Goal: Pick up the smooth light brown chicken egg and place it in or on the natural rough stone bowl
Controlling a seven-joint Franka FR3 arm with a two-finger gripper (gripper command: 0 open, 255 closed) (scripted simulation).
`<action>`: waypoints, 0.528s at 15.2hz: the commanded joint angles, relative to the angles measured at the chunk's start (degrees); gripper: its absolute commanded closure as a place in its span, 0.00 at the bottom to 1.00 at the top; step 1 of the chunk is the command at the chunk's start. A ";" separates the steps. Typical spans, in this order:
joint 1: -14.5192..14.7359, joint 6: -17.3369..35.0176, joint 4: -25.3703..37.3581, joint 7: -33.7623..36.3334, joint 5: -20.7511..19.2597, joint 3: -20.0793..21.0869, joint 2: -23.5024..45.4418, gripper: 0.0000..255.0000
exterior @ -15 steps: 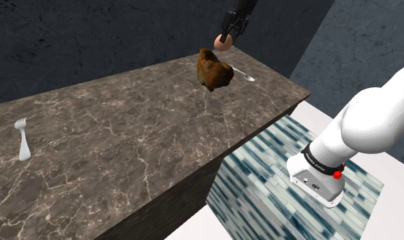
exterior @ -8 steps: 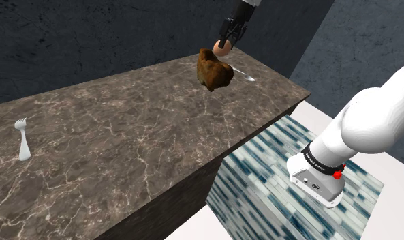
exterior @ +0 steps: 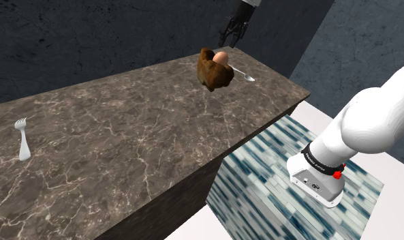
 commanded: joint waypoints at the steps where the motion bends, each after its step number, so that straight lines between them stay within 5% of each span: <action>1: 0.00 0.00 0.00 0.00 0.00 0.00 0.00 0.00; 8: -0.87 -7.00 5.16 0.73 -1.31 -0.92 -1.73 0.00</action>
